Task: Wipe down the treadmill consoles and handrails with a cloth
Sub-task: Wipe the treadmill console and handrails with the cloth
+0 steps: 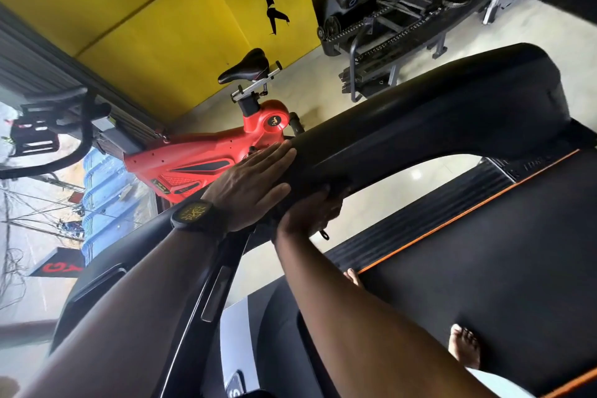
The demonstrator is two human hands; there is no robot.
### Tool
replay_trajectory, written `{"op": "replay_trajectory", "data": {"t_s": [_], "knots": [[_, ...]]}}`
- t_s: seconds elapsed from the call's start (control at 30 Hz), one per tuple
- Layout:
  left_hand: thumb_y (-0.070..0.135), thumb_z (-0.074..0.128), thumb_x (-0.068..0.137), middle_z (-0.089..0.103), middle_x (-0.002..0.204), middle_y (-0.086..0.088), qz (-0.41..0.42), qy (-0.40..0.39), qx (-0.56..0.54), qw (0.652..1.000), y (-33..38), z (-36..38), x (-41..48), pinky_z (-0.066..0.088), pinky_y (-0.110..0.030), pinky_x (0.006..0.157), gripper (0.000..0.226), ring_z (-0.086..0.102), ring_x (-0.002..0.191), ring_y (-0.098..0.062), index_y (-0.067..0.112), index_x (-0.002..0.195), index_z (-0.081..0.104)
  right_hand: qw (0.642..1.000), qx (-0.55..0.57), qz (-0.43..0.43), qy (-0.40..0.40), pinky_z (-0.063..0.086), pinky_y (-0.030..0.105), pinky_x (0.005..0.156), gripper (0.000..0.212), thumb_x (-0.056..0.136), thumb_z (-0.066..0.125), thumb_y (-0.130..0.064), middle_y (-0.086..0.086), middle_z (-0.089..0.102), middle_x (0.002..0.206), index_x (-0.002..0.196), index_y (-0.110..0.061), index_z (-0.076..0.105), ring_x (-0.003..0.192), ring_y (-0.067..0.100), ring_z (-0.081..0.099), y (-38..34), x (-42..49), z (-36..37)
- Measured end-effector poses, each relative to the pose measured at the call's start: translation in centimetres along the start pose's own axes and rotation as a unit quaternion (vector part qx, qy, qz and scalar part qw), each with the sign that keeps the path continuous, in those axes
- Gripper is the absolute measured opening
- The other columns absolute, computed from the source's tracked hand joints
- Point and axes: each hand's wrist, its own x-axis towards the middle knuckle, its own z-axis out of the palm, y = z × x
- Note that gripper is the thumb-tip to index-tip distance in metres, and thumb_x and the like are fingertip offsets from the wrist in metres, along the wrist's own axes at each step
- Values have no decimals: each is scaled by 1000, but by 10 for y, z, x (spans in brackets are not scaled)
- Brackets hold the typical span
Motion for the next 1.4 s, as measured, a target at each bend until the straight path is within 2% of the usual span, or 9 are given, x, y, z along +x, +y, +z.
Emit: {"op": "replay_trajectory", "data": {"t_s": [0.13, 0.2, 0.33, 0.53, 0.7, 0.87, 1.07, 1.3, 1.4], "knots": [[58, 13, 103, 14, 165, -3, 10, -8, 16, 1000, -3, 5, 1, 14, -37, 123, 70, 11, 153, -16, 18, 160, 13, 903, -182, -378, -90, -8, 19, 122, 79, 90, 45, -19, 20, 6, 166, 160, 1, 14, 153, 30, 0, 6, -5, -14], [54, 17, 104, 17, 165, -5, 17, -8, 34, 999, -5, 6, 2, 14, -36, 122, 68, 14, 153, -18, 16, 160, 15, 920, -190, -333, -79, -4, 22, 124, 70, 101, 33, -28, 10, 0, 170, 162, -7, 5, 156, 14, -8, 0, 10, -13], [54, 15, 104, 15, 164, -2, 26, -1, 54, 998, -2, 2, 16, 16, -34, 120, 68, 15, 150, -14, 17, 160, 15, 999, -38, -13, 35, 34, 50, 118, 49, 110, 34, -35, 9, 35, 159, 159, -28, 30, 143, 36, 39, -13, 31, 0], [54, 14, 105, 16, 164, -7, 40, -8, 39, 998, 3, 6, 30, 20, -41, 122, 69, 16, 152, -21, 14, 160, 15, 944, -79, -320, -18, 40, 51, 112, 51, 106, 33, -40, 13, 32, 161, 155, -30, 30, 144, 32, 35, -21, 14, 1], [51, 18, 105, 14, 164, -5, 43, -7, 45, 998, 3, 4, 31, 16, -39, 122, 67, 14, 152, -20, 13, 160, 14, 990, -55, -121, 36, 40, 57, 112, 55, 105, 31, -45, 8, 34, 160, 157, -28, 32, 143, 32, 39, -14, 38, 4], [49, 20, 105, 19, 164, -9, 49, -7, 38, 998, 2, 6, 31, 23, -42, 122, 66, 19, 152, -23, 12, 159, 16, 924, -89, -372, -13, 43, 57, 109, 47, 106, 35, -32, 5, 32, 159, 153, -32, 31, 143, 35, 38, -22, 20, 0], [52, 19, 104, 14, 163, -2, 36, -8, 42, 998, 4, 4, 31, 17, -41, 121, 67, 13, 151, -18, 16, 160, 13, 989, -64, -126, 36, 46, 54, 107, 73, 94, 21, -63, 8, 40, 156, 156, -28, 34, 135, 31, 46, -18, 35, 13], [58, 14, 103, 12, 163, 0, 33, -10, 44, 998, 1, 7, 32, 17, -41, 119, 69, 12, 152, -17, 19, 160, 11, 938, -95, -332, 4, 41, 51, 113, 53, 106, 34, -40, 10, 33, 162, 156, -21, 36, 143, 25, 38, -47, 37, 0], [55, 18, 104, 14, 163, 0, 32, -9, 48, 998, 1, 7, 32, 18, -41, 118, 68, 13, 151, -17, 20, 161, 11, 971, -71, -222, 49, 44, 53, 110, 69, 96, 26, -53, 12, 40, 156, 154, -19, 40, 138, 31, 43, -47, 50, 8]]}}
